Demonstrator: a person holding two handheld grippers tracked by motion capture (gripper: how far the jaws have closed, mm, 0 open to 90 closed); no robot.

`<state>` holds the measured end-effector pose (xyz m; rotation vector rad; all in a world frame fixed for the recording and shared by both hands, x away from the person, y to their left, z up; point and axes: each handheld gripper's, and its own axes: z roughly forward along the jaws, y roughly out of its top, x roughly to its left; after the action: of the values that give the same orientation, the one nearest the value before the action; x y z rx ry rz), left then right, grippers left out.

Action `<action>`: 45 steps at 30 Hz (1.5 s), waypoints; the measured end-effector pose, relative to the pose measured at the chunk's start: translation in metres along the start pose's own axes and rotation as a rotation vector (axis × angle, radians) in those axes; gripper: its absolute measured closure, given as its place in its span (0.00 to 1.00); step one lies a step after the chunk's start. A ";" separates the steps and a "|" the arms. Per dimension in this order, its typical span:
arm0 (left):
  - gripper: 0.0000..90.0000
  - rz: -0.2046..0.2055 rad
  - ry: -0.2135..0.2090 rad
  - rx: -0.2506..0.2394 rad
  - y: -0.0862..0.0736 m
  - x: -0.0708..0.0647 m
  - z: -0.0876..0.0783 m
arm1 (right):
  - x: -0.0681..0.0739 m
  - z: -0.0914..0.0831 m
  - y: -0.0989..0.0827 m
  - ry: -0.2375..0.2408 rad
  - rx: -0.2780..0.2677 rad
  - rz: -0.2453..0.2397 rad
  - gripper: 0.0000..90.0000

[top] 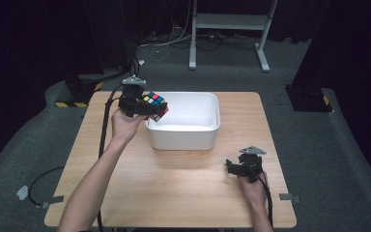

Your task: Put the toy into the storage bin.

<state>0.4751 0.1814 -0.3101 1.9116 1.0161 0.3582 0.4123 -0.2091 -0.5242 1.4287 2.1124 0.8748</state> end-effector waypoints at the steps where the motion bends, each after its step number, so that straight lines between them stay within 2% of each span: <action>1: 0.37 -0.002 -0.003 -0.002 0.001 0.000 0.001 | 0.000 0.000 0.000 0.000 0.000 0.000 0.19; 31: 0.37 0.050 -0.014 0.032 0.036 -0.022 0.043 | 0.000 0.000 0.000 -0.001 -0.001 -0.003 0.19; 45: 0.37 0.042 0.004 0.052 0.046 -0.022 0.065 | 0.000 0.000 0.000 -0.002 -0.001 -0.004 0.19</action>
<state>0.5233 0.1152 -0.3040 1.9824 0.9982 0.3630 0.4124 -0.2092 -0.5242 1.4245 2.1125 0.8726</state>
